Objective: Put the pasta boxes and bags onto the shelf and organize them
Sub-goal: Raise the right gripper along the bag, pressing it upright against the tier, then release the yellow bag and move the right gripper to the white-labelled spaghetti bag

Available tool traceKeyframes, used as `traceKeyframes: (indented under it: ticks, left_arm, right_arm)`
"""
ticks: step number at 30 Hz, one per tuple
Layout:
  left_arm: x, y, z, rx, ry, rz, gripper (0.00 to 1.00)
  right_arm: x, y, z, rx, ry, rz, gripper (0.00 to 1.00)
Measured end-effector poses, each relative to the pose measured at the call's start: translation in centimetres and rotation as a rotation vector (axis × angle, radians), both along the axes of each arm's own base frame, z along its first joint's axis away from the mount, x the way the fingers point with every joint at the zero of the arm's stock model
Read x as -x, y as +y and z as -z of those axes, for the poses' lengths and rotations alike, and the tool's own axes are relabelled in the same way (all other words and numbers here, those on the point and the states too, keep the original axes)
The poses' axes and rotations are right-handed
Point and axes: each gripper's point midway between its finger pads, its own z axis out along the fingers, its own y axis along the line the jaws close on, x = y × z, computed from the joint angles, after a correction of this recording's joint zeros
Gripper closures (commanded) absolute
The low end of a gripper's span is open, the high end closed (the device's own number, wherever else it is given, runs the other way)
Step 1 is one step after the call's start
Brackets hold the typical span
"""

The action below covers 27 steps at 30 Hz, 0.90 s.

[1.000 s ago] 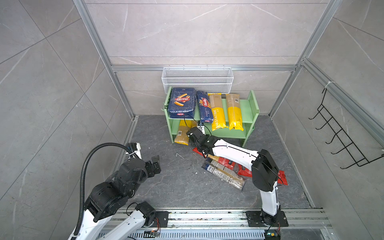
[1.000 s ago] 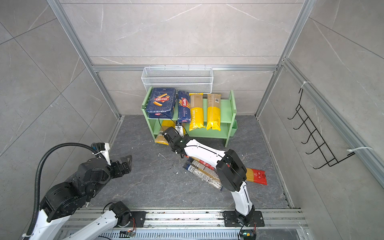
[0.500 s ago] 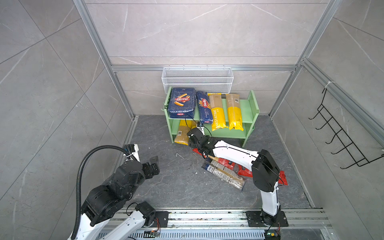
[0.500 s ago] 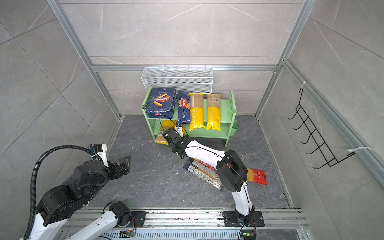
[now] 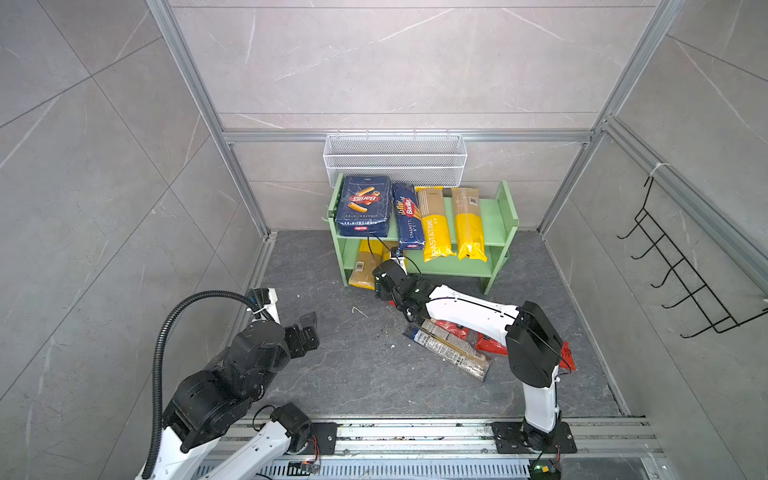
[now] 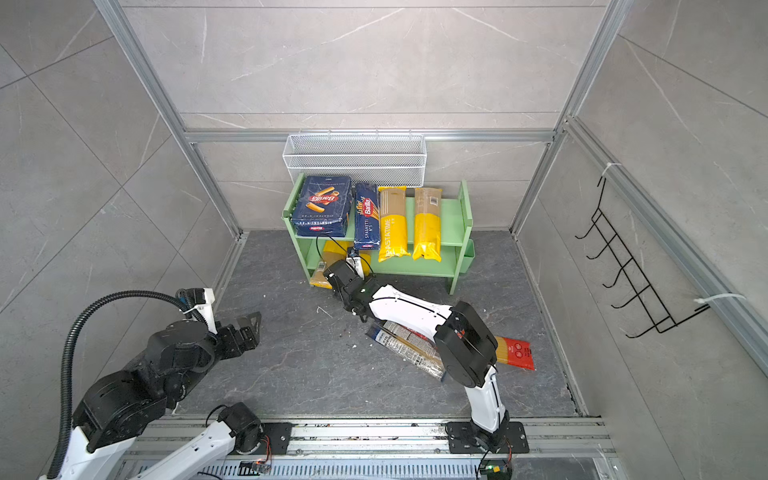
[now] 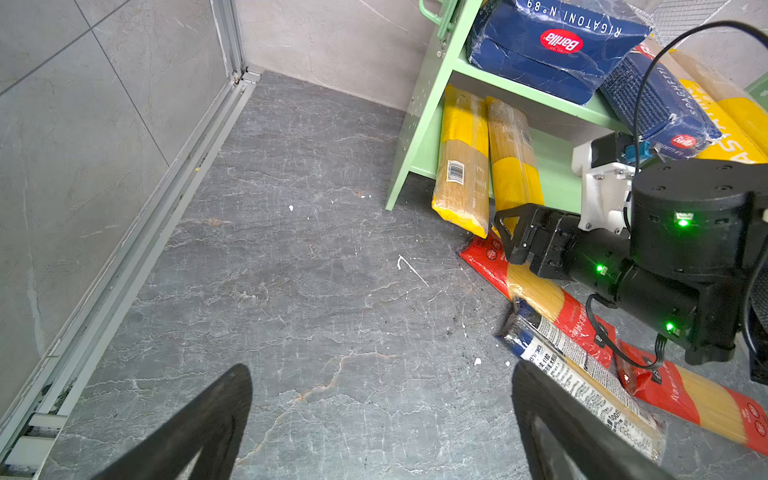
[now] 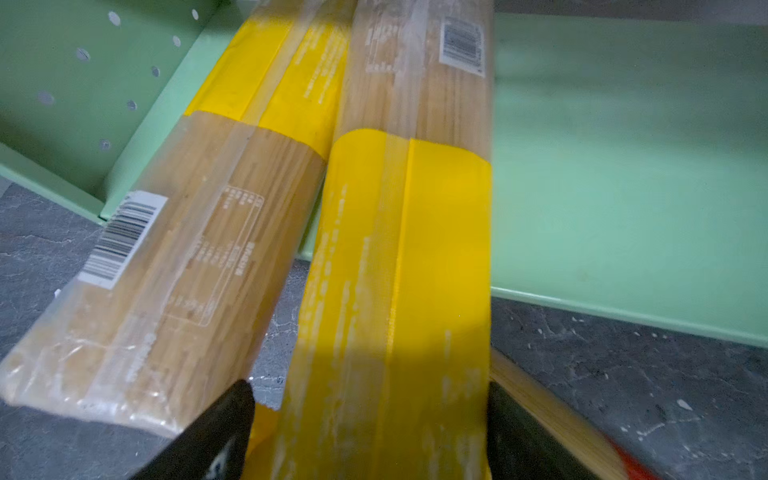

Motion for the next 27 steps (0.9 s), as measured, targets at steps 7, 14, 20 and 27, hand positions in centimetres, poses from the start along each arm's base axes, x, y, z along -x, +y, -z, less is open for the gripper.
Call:
traceKeyframes:
  ticks: [7,14,20,27]
  left_arm:
    - [0.0,0.0,0.0,0.0,0.0,0.0,0.01]
    - [0.0,0.0,0.0,0.0,0.001,0.001,0.01]
    - [0.0,0.0,0.2,-0.003,0.005,0.0,0.01]
    - [0.0,-0.1,0.3,-0.005,0.008,0.001,0.01]
  right_arm:
    - [1.2,0.2,-0.5,0.038,-0.037,-0.019,0.01]
    - [1.9,-0.4,-1.9,0.028,-0.075,-0.01,0.01]
    - [2.1,-0.8,-1.6,0.038,-0.073,-0.005,0.01]
    - [3.0,-2.0,-0.7,0.055,-0.06,-0.006,0.01]
